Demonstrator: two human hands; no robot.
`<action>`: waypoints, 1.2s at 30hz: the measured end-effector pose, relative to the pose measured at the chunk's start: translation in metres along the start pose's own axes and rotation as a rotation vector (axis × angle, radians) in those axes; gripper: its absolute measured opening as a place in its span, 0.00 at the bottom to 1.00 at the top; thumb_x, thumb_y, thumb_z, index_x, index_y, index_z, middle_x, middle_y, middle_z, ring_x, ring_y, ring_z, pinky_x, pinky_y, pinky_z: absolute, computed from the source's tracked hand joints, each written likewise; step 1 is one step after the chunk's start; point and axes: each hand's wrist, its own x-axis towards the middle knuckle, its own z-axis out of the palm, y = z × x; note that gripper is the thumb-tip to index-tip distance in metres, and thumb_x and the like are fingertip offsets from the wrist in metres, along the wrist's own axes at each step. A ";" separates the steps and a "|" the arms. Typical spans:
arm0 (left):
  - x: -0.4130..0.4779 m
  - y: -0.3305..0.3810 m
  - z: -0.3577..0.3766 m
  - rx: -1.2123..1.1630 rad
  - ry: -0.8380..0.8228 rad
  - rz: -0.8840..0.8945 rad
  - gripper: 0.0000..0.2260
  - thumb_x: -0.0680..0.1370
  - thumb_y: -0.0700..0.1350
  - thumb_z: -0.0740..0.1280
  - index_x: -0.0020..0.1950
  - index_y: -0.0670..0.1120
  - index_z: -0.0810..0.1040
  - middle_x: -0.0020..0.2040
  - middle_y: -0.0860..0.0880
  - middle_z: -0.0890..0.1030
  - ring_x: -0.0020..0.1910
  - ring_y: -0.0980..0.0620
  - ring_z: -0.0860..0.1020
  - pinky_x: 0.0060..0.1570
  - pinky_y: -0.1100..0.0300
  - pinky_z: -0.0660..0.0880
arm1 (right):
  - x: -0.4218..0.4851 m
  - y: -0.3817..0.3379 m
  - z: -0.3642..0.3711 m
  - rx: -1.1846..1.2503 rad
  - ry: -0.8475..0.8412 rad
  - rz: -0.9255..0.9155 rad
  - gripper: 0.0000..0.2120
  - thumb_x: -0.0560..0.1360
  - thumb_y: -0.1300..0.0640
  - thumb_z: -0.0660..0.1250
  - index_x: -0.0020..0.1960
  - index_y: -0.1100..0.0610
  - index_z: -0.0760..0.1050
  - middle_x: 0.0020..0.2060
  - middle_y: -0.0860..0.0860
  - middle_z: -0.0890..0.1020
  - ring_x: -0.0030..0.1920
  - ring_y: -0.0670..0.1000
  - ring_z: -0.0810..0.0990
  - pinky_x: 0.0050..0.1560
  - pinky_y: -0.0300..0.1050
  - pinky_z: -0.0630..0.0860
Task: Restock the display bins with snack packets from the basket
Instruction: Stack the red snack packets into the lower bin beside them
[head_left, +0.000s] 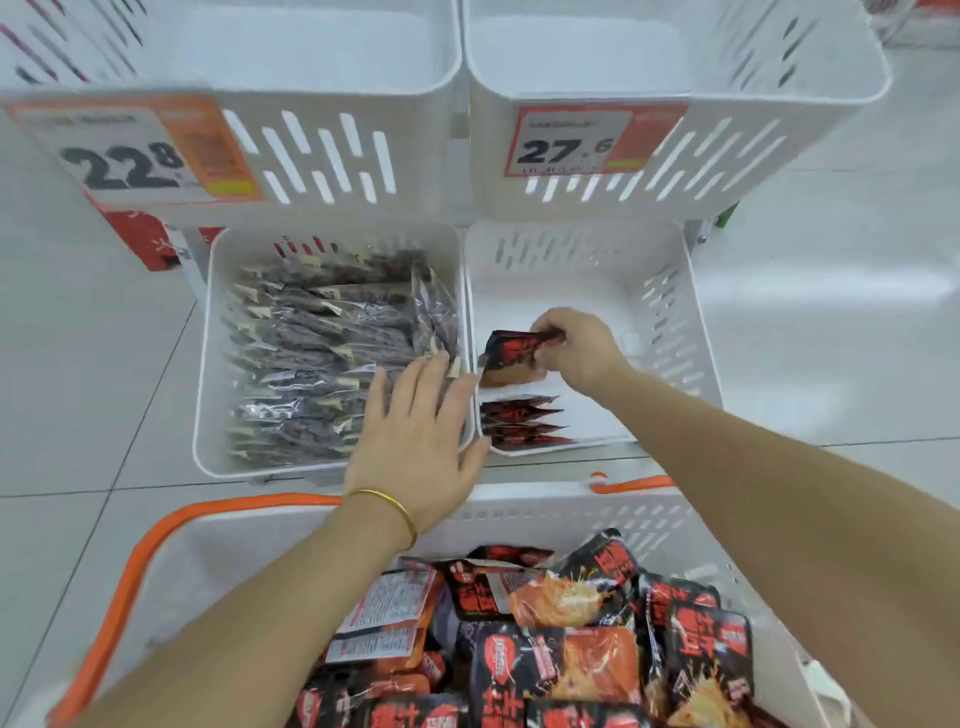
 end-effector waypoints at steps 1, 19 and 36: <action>0.000 0.000 0.000 0.005 -0.008 -0.006 0.27 0.75 0.59 0.52 0.68 0.46 0.71 0.69 0.41 0.70 0.67 0.41 0.69 0.66 0.37 0.64 | 0.000 0.005 0.005 0.025 -0.060 0.033 0.13 0.71 0.73 0.62 0.53 0.62 0.75 0.43 0.54 0.75 0.44 0.54 0.72 0.39 0.42 0.69; 0.002 0.003 -0.002 0.047 -0.045 -0.026 0.28 0.76 0.57 0.47 0.70 0.46 0.68 0.70 0.42 0.69 0.68 0.41 0.68 0.67 0.41 0.63 | 0.003 0.029 0.007 -0.286 -0.172 -0.043 0.13 0.80 0.56 0.58 0.61 0.55 0.76 0.50 0.58 0.78 0.49 0.60 0.76 0.49 0.49 0.74; 0.003 0.001 0.004 0.042 -0.007 -0.009 0.27 0.75 0.56 0.49 0.69 0.45 0.70 0.68 0.40 0.71 0.66 0.40 0.69 0.65 0.41 0.67 | -0.013 0.017 0.024 0.234 -0.265 0.347 0.22 0.81 0.48 0.51 0.72 0.55 0.63 0.68 0.53 0.67 0.65 0.55 0.67 0.69 0.52 0.63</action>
